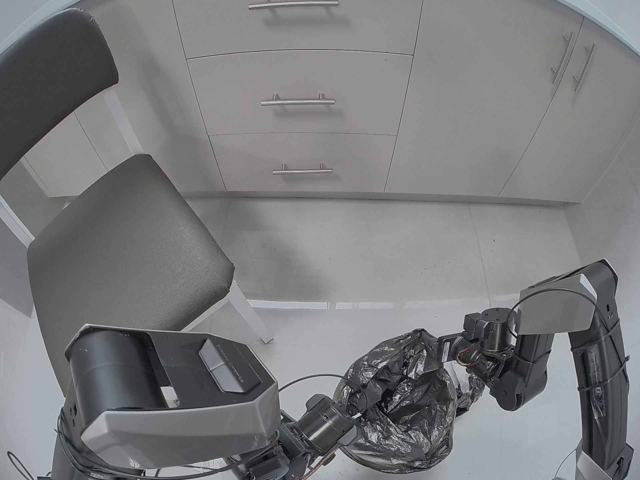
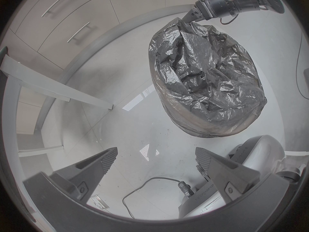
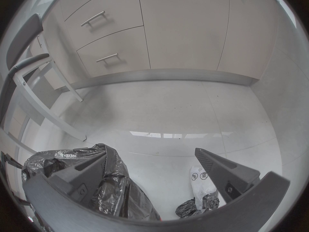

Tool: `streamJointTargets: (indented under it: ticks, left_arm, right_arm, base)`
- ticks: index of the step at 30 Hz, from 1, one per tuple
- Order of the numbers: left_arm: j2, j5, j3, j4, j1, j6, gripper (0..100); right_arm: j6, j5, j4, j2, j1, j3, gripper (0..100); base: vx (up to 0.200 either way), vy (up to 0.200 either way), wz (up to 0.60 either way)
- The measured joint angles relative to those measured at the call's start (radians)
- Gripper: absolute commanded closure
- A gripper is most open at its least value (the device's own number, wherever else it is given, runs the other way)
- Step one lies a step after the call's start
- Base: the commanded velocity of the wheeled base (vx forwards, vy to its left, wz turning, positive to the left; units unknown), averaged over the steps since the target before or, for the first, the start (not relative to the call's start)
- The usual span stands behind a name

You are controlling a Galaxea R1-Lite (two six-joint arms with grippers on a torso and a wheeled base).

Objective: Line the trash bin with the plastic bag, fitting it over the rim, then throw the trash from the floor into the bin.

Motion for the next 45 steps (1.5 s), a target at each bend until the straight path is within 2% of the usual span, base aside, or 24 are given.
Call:
streamJointTargets:
  ticks: [9,13,17,23,30,38,45]
  left_arm:
    - [0.0,0.0,0.001,0.0,0.0,0.0,0]
    - [0.0,0.0,0.001,0.0,0.0,0.0,0]
    - [0.0,0.0,0.001,0.0,0.0,-0.001,0]
    - [0.0,0.0,0.001,0.0,0.0,-0.001,0]
    - [0.0,0.0,0.002,0.0,0.0,0.0,0]
    - [0.0,0.0,0.001,-0.001,0.0,-0.001,0]
    - [0.0,0.0,-0.001,-0.003,0.0,-0.007,0]
  right_arm:
    - [-0.001,0.008,-0.001,0.007,-0.016,-0.004,0]
    - [-0.001,0.048,-0.001,0.008,-0.029,0.003,0]
    - [-0.001,0.058,-0.001,0.007,-0.031,0.013,0]
    - [0.0,0.103,-0.001,-0.027,-0.012,0.065,0]
    - [0.004,0.135,-0.001,-0.134,0.088,0.167,0]
    - [0.028,0.139,-0.001,-0.201,0.269,0.247,0]
    - [0.062,0.139,0.0,-0.167,0.339,0.257,0]
  base:
    - [0.0,0.0,0.0]
    - [0.0,0.0,0.0]
    - [0.0,0.0,0.0]
    - [0.0,0.0,0.0]
    - [0.0,0.0,0.0]
    - [0.0,0.0,0.0]
    - [0.0,0.0,0.0]
